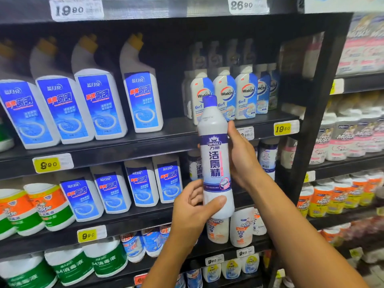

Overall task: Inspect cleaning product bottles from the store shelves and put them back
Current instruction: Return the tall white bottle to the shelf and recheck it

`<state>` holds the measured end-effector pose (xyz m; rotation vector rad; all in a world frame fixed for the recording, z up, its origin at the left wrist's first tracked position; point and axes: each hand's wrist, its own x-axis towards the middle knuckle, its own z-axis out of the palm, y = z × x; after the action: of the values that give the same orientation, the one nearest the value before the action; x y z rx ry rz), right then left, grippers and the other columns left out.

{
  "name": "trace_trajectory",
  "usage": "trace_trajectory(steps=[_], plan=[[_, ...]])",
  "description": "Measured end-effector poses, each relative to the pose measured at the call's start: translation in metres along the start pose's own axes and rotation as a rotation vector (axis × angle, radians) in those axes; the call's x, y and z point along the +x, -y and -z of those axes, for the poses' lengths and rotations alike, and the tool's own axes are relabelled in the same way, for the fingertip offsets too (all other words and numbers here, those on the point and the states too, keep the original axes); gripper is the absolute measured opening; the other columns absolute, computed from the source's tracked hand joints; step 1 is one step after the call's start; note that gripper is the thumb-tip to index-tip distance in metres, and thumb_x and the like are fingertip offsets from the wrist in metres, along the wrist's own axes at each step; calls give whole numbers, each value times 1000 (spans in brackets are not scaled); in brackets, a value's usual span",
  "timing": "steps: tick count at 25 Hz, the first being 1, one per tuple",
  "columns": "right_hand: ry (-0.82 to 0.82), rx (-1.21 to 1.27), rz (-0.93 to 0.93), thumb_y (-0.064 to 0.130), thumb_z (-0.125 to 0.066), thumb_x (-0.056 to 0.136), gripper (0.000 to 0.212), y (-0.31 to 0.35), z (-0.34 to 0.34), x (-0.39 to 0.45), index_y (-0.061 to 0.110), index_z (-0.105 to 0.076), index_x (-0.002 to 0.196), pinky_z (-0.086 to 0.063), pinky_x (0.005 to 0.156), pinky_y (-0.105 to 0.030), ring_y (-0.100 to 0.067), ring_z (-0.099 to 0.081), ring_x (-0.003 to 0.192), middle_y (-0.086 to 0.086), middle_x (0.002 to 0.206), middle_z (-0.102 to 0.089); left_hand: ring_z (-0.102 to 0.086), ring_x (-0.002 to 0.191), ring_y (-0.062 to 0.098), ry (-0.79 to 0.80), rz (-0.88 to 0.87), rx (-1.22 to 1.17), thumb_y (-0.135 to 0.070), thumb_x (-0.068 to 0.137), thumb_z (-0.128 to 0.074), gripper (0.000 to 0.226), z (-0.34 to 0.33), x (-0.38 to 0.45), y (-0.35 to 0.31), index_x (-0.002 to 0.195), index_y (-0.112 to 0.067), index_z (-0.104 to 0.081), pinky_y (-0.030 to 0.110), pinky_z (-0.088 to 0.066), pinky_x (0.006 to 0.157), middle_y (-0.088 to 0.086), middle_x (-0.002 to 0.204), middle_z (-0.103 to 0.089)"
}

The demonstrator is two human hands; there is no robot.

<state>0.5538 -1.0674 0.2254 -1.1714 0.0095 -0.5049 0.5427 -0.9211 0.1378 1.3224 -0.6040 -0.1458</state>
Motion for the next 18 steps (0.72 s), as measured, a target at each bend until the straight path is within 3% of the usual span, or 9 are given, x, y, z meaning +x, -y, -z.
trace_trajectory(steps=[4, 7, 12, 15, 18], plan=[[74, -183, 82, 58, -45, 96, 35, 9, 10, -4, 34, -71, 100, -58, 84, -32, -13, -72, 98, 5, 102, -77, -69, 83, -1, -174, -75, 116, -27, 58, -85, 49, -18, 3, 4, 101, -29, -63, 12, -52, 69, -23, 92, -72], [206, -182, 101, 50, -59, 90, 31, 18, 26, -4, 25, -69, 105, -58, 74, -27, -15, -73, 89, 0, 97, -77, -68, 83, -4, -196, -68, 139, -31, 57, -86, 50, -34, 5, 5, 101, -31, -63, 9, -51, 68, -26, 92, -70], [236, -113, 110, 38, -65, 89, 27, 29, 51, -3, 14, -66, 103, -58, 67, -27, -14, -71, 77, -2, 86, -75, -69, 102, 10, -68, 58, 90, -39, 56, -84, 73, -57, 7, 5, 122, -23, -59, 23, -55, 81, -5, 111, -72], [264, -93, 79, 37, -67, 87, 27, 32, 71, -7, 15, -65, 102, -57, 64, -25, -13, -72, 74, 0, 83, -75, -64, 117, 21, 74, 160, 15, -22, 72, -79, 62, -66, 9, 4, 130, -15, -56, 32, -52, 96, 4, 123, -70], [290, -84, 25, 37, -63, 87, 24, 32, 89, -11, 17, -64, 100, -54, 62, -22, -10, -71, 72, 2, 81, -75, -64, 117, 23, 45, 175, -9, -12, 76, -74, 53, -78, 4, 7, 126, -11, -59, 30, -53, 95, 8, 122, -70]])
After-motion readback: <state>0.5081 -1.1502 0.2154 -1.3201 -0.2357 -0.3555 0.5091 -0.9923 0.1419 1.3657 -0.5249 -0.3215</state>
